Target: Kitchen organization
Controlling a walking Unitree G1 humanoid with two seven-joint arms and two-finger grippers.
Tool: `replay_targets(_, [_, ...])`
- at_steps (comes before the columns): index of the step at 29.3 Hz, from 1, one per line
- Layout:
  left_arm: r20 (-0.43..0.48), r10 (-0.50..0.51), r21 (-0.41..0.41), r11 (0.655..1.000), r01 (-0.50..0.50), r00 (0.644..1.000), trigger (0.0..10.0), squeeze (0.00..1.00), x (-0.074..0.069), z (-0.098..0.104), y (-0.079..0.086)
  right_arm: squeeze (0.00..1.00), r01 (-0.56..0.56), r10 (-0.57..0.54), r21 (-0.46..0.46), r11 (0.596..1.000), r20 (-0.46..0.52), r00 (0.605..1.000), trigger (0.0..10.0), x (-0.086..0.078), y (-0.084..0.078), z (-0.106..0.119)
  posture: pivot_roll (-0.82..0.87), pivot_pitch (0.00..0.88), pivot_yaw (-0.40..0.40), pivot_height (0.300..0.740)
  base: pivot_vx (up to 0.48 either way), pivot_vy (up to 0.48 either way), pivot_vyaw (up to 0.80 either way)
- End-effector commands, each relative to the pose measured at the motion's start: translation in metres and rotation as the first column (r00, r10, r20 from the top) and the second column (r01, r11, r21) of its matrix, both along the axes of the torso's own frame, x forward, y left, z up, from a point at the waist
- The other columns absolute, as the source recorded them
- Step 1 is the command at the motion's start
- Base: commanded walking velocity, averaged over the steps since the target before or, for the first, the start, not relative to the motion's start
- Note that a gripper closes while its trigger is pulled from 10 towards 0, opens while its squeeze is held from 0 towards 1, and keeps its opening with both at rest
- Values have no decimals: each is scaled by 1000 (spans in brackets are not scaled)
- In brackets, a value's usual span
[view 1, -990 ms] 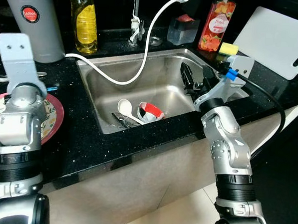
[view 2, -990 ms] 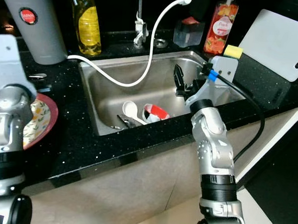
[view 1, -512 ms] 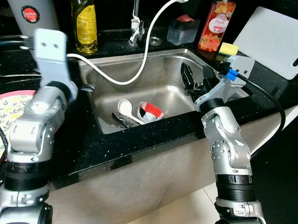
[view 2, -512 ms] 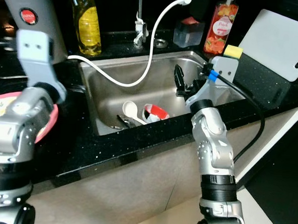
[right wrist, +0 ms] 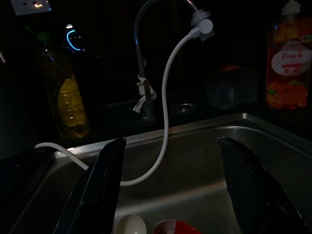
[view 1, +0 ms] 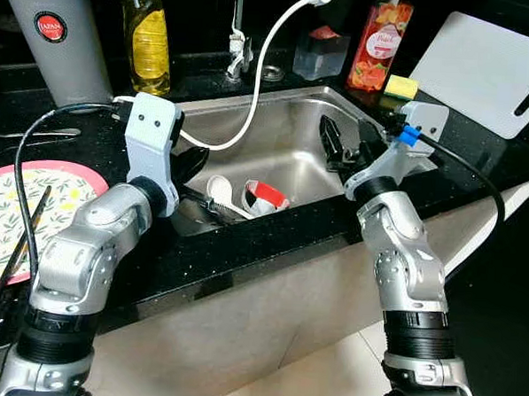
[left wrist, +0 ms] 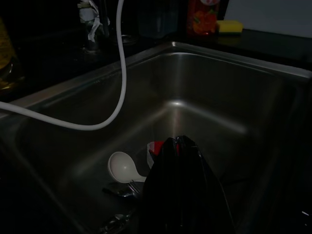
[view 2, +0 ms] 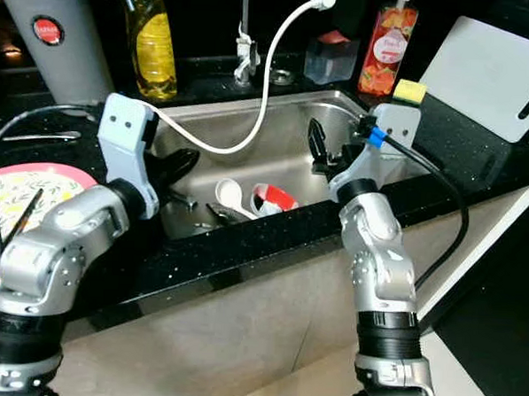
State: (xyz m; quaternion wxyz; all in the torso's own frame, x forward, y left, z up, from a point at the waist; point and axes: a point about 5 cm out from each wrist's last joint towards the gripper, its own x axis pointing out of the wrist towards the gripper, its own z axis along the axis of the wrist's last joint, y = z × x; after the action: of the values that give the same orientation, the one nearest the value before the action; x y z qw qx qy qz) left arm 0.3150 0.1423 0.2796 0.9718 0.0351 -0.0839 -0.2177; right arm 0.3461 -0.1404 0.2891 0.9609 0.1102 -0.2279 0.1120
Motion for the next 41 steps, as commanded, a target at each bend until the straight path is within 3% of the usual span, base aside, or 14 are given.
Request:
replay_targets(1, [-6, -14, 5, 1000, 14, 1000, 10000, 0, -2, -4, -4, 0, 10, -10, -12, 1000, 2, 1000, 10000, -3, -3, -1, -88, 124, -20, 740, 0, 0, 0])
replay_targets(41, [-30, 41, 51, 998, -39, 999, 10000, 0, -1, -12, 4, 0, 15, -15, -13, 1000, 4, 1000, 10000, -3, -5, 1, -83, 131, -26, 740, 0, 0, 0])
